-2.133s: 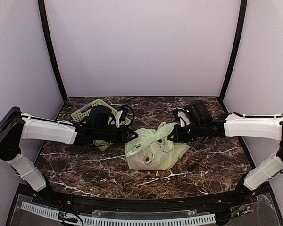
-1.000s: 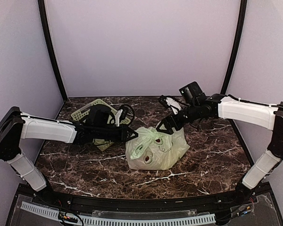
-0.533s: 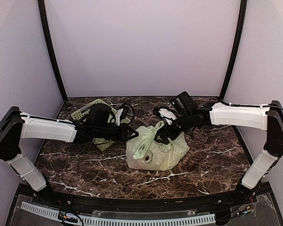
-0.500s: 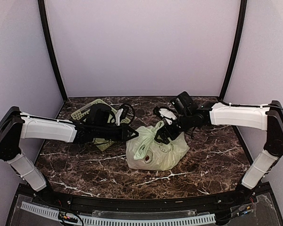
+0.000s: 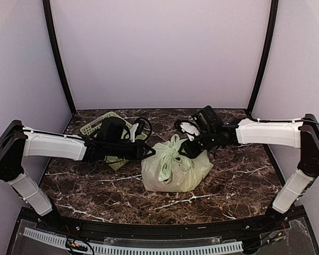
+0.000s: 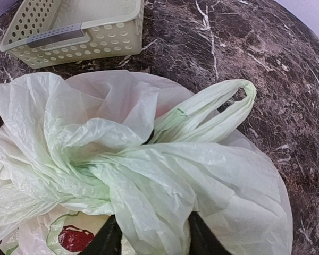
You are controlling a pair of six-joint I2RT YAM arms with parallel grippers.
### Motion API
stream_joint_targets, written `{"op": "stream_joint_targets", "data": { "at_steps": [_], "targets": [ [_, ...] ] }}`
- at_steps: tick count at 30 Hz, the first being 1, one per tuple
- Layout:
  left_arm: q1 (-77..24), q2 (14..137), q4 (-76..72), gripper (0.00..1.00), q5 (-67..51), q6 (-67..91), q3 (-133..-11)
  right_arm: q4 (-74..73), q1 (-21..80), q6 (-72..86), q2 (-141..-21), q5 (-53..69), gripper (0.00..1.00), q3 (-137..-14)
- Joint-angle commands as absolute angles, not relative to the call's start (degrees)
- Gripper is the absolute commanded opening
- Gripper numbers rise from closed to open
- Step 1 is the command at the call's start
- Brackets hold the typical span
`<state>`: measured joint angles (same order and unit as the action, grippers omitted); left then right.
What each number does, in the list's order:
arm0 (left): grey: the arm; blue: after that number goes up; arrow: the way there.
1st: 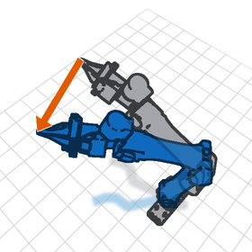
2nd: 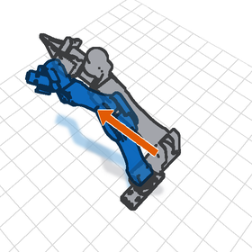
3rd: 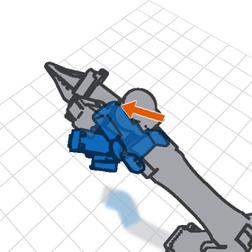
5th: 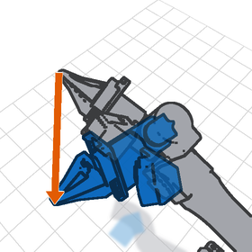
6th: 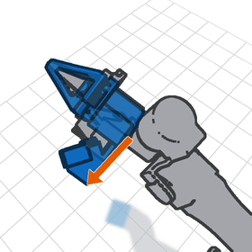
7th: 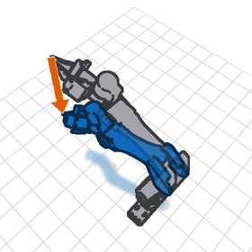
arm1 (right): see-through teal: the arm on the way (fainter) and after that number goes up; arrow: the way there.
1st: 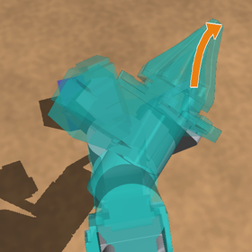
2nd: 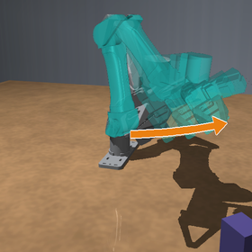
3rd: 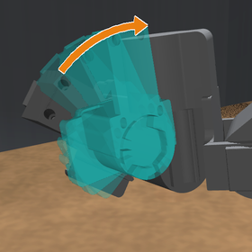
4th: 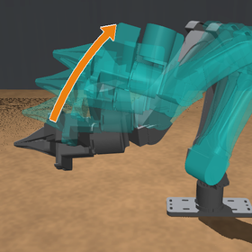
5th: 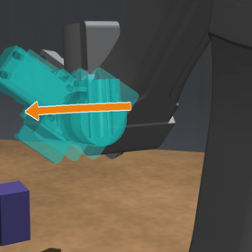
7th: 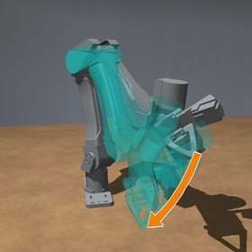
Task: Untie the knot of the plastic bag and take out the fruit
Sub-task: Untie the takeout bag at the center of the board.
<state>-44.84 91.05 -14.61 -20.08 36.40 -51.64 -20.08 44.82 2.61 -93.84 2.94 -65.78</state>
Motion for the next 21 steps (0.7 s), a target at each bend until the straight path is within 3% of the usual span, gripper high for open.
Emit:
{"op": "stream_joint_targets", "data": {
  "at_steps": [1, 2, 6, 8, 10, 14, 21],
  "targets": [
    [-44.6, 88.5, -10.3, 0.03, -19.2, 34.3, -53.8, -17.5, 45.0, 2.7, -91.5, 2.7, 0.25, -64.2],
    [-44.5, 88.3, -9.4, 0.06, -18.7, 33.2, -54.3, -17.1, 44.9, 2.6, -91.1, 3.1, 0.19, -63.9],
    [-44.5, 87.2, -2.7, 0.52, -15.9, 28.6, -57.8, -16.6, 44.9, 2.5, -89.8, 4.7, 0.04, -63.6],
    [-44.5, 86.9, 0.0, 0.67, -14.6, 26.3, -60.0, -16.4, 44.9, 2.5, -89.4, 5.2, 0.00, -63.5],
    [-44.5, 87.3, 3.5, 0.77, -13.1, 23.9, -63.5, -16.1, 44.9, 2.6, -88.8, 5.5, 0.00, -63.4],
    [-44.5, 89.9, 6.6, 0.88, -12.8, 20.9, -68.7, -15.8, 44.9, 2.9, -88.1, 5.6, 0.00, -63.2],
    [-44.5, 95.8, 5.0, 0.91, -17.4, 21.8, -72.4, -15.8, 44.9, 3.2, -87.6, 5.4, 0.00, -63.0]
  ]
}}
